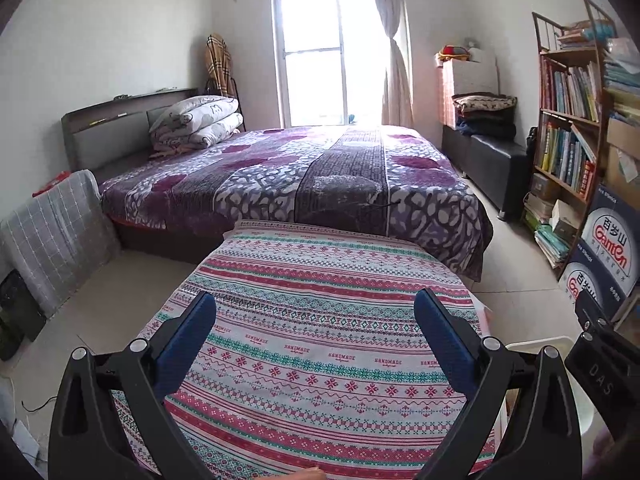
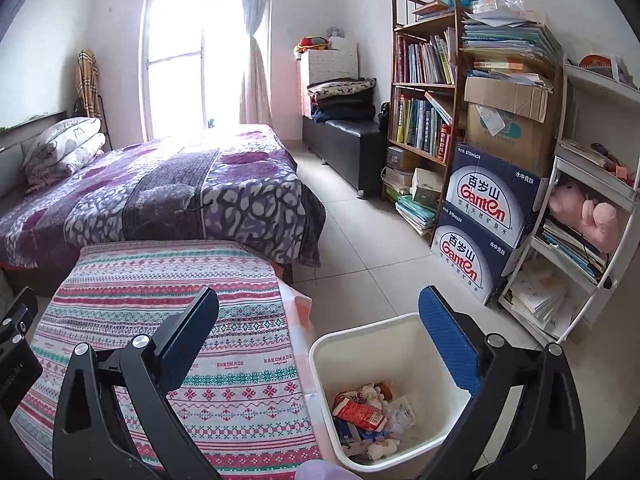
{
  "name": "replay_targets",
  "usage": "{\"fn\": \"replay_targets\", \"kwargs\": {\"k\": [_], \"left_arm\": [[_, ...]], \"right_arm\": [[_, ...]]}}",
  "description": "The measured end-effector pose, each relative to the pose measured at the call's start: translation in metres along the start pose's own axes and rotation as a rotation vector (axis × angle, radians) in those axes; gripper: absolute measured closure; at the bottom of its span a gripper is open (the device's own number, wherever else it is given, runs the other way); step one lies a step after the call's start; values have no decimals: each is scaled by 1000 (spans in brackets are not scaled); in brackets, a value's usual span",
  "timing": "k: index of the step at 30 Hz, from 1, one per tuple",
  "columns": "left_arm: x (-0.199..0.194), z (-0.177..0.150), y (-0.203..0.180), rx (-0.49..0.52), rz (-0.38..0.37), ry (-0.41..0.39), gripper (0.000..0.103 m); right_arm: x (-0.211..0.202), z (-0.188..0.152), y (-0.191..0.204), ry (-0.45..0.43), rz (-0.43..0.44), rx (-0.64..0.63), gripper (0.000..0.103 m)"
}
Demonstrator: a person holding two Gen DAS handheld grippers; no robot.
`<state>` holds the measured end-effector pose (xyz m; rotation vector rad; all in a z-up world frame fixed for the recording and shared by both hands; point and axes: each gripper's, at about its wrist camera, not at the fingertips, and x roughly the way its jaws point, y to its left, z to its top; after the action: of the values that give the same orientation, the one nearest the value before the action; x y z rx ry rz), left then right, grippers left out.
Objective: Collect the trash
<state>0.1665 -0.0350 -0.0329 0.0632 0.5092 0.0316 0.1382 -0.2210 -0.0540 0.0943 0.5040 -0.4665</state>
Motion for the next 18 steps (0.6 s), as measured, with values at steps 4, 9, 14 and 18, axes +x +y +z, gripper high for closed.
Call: {"fn": "replay_targets", "kwargs": {"k": [4, 9, 14, 18], "left_arm": [[1, -1, -3, 5, -6, 7, 7], [1, -1, -3, -7, -9, 11, 7], [4, 0, -2, -14, -9, 24, 7], [5, -2, -3, -16, -11, 31, 7]], "right_arm": [[-2, 0, 2, -12, 6, -5, 7], [-3, 0, 3, -13, 10, -13, 7], [-4, 0, 4, -15, 10, -14, 7], [-3, 1, 3, -16, 14, -6, 7]]}}
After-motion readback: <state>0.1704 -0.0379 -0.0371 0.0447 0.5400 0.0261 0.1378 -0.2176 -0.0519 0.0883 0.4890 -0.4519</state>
